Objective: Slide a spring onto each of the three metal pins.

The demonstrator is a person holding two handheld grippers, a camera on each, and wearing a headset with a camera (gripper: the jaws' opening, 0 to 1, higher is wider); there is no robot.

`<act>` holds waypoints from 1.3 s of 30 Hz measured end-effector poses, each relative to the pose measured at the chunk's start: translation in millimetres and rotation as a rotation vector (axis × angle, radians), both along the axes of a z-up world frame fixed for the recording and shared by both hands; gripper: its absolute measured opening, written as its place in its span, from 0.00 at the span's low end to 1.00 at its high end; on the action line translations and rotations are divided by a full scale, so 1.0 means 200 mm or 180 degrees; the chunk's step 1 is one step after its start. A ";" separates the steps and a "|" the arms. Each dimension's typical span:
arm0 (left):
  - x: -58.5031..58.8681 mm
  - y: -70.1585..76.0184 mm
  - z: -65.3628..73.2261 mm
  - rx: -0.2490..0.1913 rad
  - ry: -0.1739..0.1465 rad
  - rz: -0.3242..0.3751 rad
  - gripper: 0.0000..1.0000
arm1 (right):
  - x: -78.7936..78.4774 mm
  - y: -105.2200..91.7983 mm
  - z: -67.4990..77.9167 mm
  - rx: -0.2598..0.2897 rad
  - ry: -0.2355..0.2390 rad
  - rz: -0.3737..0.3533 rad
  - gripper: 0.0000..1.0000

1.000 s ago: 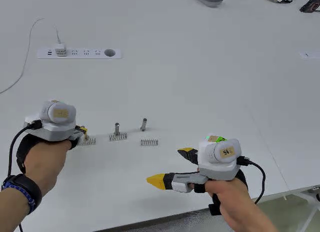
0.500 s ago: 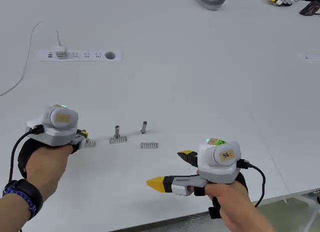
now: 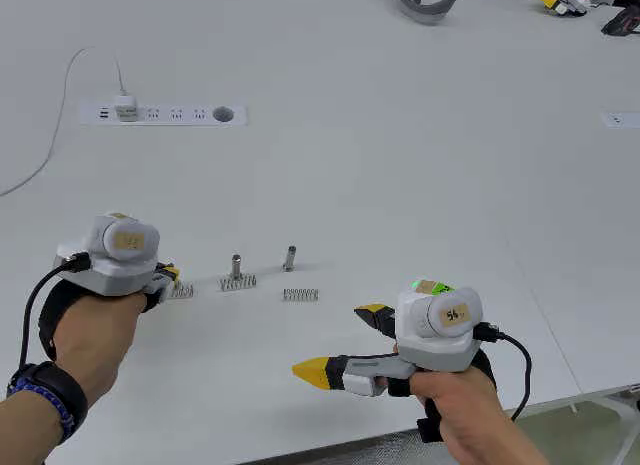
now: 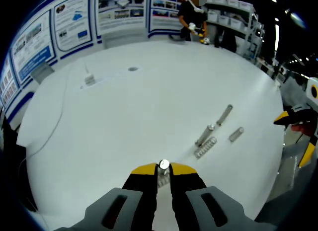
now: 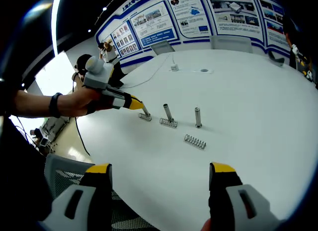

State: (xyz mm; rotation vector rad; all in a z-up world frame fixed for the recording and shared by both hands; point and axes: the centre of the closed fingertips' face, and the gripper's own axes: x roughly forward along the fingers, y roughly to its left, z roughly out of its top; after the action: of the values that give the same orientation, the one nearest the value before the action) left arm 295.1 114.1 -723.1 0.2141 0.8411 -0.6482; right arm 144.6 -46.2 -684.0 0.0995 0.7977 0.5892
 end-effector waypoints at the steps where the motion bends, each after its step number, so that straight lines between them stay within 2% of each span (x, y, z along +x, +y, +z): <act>1: -0.01 0.00 -0.02 -0.0024 0.0076 -0.0010 0.11 | 0.00 0.00 0.00 0.0001 0.0002 0.0005 0.81; 3: -0.03 0.02 -0.05 -0.0041 0.0204 0.0064 0.19 | 0.00 0.00 0.00 0.0007 -0.0006 0.0006 0.81; 4: -0.04 0.03 -0.05 -0.0056 0.0221 0.0065 0.22 | 0.00 0.00 0.01 0.0009 -0.0018 0.0004 0.81; 9: -0.07 0.10 -0.06 -0.0045 0.0262 0.0098 0.22 | -0.01 -0.01 0.01 0.0016 -0.0014 -0.0020 0.81; 12: -0.09 0.15 -0.07 -0.0071 0.0336 0.0148 0.24 | -0.01 -0.01 0.00 0.0019 -0.0007 -0.0025 0.81; 20: -0.13 0.28 -0.03 -0.0049 0.0336 0.0174 0.27 | -0.02 0.01 -0.01 0.0020 0.0026 0.0010 0.81; 26: -0.17 0.34 -0.01 -0.0059 0.0343 0.0151 0.30 | -0.02 0.03 -0.02 0.0019 0.0051 0.0056 0.81; 34: -0.20 0.38 0.03 -0.0139 0.0349 0.0131 0.34 | -0.04 0.05 -0.04 0.0014 0.0101 0.0110 0.81; 39: -0.25 0.41 0.06 -0.0105 0.0322 0.0019 0.36 | -0.06 0.06 -0.05 0.0021 0.0134 0.0151 0.81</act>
State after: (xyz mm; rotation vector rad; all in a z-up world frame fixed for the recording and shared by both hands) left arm 245.2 196.6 -711.8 0.1499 0.9271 -0.6711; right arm 133.0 -34.7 -693.7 0.0995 0.8410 0.6363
